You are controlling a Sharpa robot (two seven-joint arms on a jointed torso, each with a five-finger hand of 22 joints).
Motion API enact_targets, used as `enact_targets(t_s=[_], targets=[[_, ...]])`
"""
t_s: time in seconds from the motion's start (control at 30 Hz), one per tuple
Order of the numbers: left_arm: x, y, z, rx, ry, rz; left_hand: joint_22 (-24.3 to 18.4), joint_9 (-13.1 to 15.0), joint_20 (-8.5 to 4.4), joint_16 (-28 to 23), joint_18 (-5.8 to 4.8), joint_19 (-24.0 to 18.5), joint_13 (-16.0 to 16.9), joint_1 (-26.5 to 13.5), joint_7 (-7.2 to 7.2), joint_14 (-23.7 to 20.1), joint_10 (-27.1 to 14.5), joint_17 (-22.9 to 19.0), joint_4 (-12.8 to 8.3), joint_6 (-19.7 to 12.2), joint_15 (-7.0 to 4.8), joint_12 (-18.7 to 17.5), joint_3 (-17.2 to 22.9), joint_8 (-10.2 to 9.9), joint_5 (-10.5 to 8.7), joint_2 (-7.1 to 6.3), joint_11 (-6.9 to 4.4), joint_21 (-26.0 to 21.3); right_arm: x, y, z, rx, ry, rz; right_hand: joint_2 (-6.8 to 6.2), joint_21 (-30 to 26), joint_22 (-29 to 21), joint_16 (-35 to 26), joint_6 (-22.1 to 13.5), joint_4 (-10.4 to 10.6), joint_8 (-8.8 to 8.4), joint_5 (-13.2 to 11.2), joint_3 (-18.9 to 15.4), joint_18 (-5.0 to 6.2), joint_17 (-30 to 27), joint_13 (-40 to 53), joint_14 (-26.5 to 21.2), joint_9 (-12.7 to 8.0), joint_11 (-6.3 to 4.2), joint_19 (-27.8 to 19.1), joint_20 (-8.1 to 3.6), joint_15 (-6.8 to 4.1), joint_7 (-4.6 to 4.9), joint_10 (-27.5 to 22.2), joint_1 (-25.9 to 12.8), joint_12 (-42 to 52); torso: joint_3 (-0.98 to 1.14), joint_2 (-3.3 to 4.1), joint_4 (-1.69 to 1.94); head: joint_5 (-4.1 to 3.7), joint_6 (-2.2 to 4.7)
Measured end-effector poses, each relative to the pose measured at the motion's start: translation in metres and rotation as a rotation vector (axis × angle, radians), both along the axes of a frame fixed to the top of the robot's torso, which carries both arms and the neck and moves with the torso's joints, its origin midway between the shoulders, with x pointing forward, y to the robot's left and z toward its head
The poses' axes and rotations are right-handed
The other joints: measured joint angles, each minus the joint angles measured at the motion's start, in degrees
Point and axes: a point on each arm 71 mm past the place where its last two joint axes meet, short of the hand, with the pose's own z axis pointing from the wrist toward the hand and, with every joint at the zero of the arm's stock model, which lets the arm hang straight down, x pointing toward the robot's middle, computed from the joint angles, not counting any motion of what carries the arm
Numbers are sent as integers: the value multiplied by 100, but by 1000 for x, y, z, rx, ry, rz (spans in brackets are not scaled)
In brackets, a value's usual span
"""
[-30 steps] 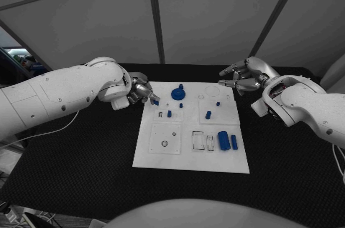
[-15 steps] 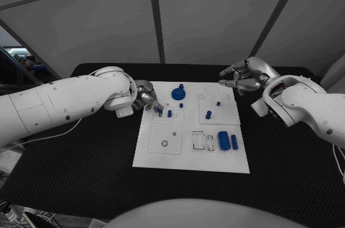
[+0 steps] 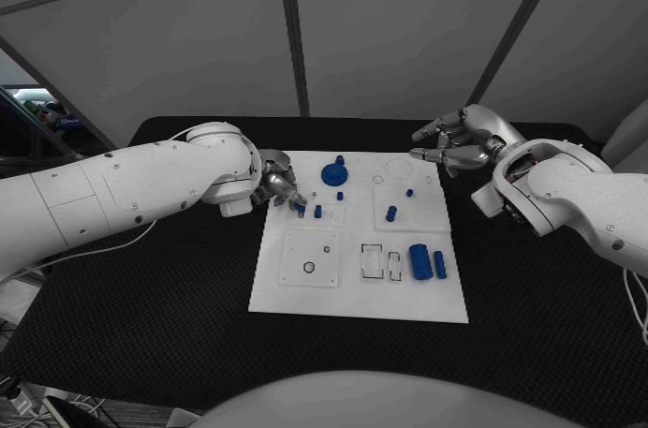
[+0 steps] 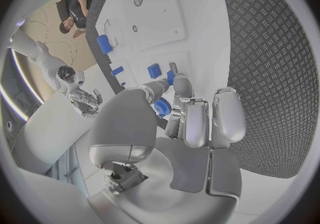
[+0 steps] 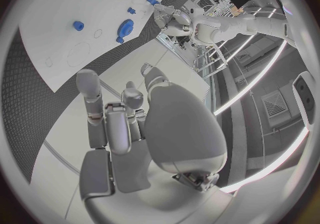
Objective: Assemble the parts on the task board
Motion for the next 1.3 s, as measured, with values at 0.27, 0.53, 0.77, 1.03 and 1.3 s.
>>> enact_targets(t_s=[0.27, 0.53, 0.77, 1.03, 1.3], targets=[[0, 0, 0, 10, 1, -9, 0, 0, 0, 0, 1, 0, 0, -22, 0, 0, 2, 0, -14, 0, 0, 0, 14, 15, 0, -21, -2, 0, 0, 0, 0, 0, 0, 0, 0, 0, 0, 0, 0, 0, 0, 0, 0, 0, 0, 0, 0, 0, 0, 0, 0, 0, 0, 0, 0, 0, 2, -3, 1, -4, -26], [-1, 0, -1, 16, 8, -21, 0, 13, -21, 0, 0, 21, 36, -21, 0, 0, 23, 0, 1, 0, 0, 0, 29, 62, -1, -21, 18, 23, 0, 0, 0, 0, 0, 0, 0, 0, 0, 0, 0, 0, 0, 23, 0, 0, -1, 1, 0, 0, 0, 0, 0, 0, 0, 0, 0, 0, 1, -8, 5, 3, -27], [-2, 0, -1, 17, 11, -27, -1, 36, -21, 0, 0, 21, 46, -21, 0, 0, 43, 0, 1, 0, 0, 0, 30, 73, 27, -21, 38, 23, 0, 0, 0, 0, 1, 0, 0, 0, 0, 0, 0, 0, 0, 23, 0, 0, -1, 1, 0, 0, 0, 0, 0, 0, 0, 0, 0, 0, -2, -8, 8, 7, -22], [-3, 0, -1, 18, 16, -34, -1, 55, -21, 0, 1, 20, 49, -45, 0, 21, 44, 0, 11, 0, -19, 0, 40, 121, 27, -45, 38, 45, 1, 0, 0, 0, 1, 1, 0, 0, 1, 0, 0, 0, 0, 22, 0, 0, -1, 1, 0, 0, 0, 0, 0, 0, 0, 0, 0, 0, -2, -8, 9, 27, -13], [-4, 0, -1, 20, 21, -40, -1, 74, -41, 0, 0, 41, 63, -67, 0, 22, 45, 0, -48, 0, -18, 0, 110, 131, 28, -67, 38, 45, 1, 0, -1, -1, 1, 1, 0, 0, 1, 0, 0, 0, 0, 22, 0, 0, -2, 1, 0, 1, 0, 0, 0, 0, 0, 0, 0, 0, 1, -7, 8, 24, -31]])
